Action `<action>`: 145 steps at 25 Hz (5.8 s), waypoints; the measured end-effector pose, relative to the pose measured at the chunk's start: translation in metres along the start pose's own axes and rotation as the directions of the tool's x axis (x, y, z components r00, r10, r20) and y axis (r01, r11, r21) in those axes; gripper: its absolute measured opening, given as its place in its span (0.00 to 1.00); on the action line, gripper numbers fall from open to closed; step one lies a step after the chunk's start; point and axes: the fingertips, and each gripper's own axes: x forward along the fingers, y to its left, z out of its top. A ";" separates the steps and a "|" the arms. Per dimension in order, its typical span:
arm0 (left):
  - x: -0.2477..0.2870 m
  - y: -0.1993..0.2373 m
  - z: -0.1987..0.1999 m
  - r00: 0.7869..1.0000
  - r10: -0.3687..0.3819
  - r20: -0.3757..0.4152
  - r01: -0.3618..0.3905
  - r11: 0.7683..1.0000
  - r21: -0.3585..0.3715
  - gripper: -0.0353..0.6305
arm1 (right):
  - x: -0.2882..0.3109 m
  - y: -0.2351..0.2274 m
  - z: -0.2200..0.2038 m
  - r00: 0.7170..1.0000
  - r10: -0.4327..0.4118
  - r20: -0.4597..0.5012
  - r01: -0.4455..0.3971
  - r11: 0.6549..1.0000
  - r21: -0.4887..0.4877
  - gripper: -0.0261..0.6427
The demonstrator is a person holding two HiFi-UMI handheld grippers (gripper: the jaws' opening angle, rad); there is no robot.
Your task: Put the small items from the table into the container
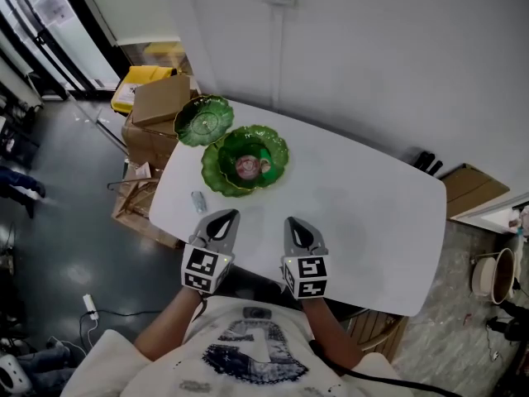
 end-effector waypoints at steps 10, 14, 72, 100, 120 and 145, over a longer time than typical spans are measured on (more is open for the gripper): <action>-0.024 0.094 -0.026 1.000 -0.018 0.009 0.019 0.999 -0.026 0.04 | 0.063 0.079 0.005 0.998 0.011 -0.054 -0.012 1.000 -0.014 0.04; -0.035 0.134 -0.034 0.999 -0.033 0.014 0.033 0.999 -0.001 0.04 | 0.088 0.111 0.009 0.997 -0.008 -0.072 0.006 1.000 -0.028 0.04; -0.009 0.256 -0.162 0.961 -0.219 -0.172 0.217 0.976 -0.030 0.04 | 0.266 0.219 -0.110 0.928 0.034 -0.372 -0.012 0.998 0.062 0.43; -0.022 0.275 -0.165 0.968 -0.185 -0.168 0.179 0.983 -0.048 0.04 | 0.279 0.219 -0.139 0.869 -0.009 -0.495 0.006 1.000 -0.008 0.29; -0.053 0.260 -0.124 0.982 -0.171 -0.083 0.172 0.985 0.005 0.04 | 0.206 0.224 -0.061 0.935 -0.075 -0.347 0.065 0.997 -0.041 0.29; 0.010 0.145 -0.029 0.969 -0.248 0.007 0.246 0.967 0.068 0.04 | 0.109 0.108 0.018 0.973 -0.177 -0.148 0.177 0.984 -0.010 0.29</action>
